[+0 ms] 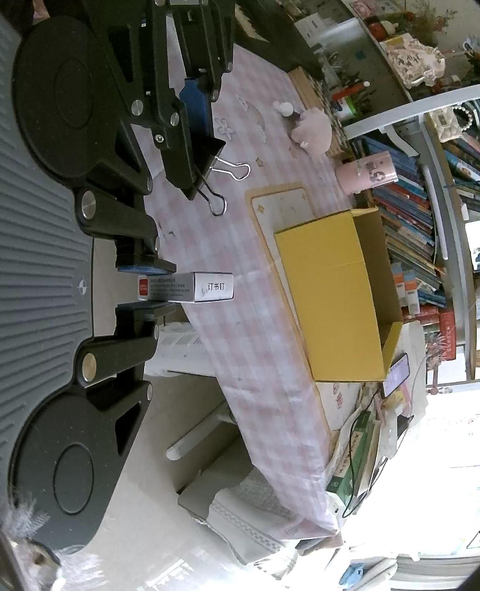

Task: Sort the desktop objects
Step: 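Lift and carry the clip and white box in both grippers toward the yellow box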

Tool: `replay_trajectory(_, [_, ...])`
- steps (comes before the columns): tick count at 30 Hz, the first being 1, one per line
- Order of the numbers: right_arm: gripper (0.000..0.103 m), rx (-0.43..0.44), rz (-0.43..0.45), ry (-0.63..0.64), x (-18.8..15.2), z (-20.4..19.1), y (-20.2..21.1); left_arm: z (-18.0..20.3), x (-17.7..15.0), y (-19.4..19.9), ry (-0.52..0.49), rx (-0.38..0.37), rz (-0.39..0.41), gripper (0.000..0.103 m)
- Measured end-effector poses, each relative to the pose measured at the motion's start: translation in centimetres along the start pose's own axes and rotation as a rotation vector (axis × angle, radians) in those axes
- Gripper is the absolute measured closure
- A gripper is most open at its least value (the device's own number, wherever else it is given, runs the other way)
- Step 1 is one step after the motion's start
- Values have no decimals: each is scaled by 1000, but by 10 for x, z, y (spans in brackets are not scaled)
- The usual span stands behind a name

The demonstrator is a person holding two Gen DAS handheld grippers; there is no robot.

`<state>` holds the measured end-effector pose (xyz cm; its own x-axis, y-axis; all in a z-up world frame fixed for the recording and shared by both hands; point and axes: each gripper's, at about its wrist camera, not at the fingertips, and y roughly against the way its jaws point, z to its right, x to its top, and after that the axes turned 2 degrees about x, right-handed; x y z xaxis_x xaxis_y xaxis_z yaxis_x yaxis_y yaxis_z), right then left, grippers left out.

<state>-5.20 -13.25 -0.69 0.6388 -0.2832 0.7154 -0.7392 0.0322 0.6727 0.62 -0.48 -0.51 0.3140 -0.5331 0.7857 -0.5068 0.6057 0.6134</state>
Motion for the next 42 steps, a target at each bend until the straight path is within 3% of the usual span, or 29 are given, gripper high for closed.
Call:
replay_trajectory(9, [90,31,2,51,17,-13,-11,-16,3,4,29,44,19,86])
replay_trajectory(21, [90,35,-16,63,31,-20,-28,-33,9,-6,53,41,24,86])
replay_trajectory(32, [90,10,21,32,60,-11,-38,-41,41,-18,35,15,110,86])
replay_trajectory(42, [90,-3,86,53,116,4,-48,-64,78,-37,67,34,206,86])
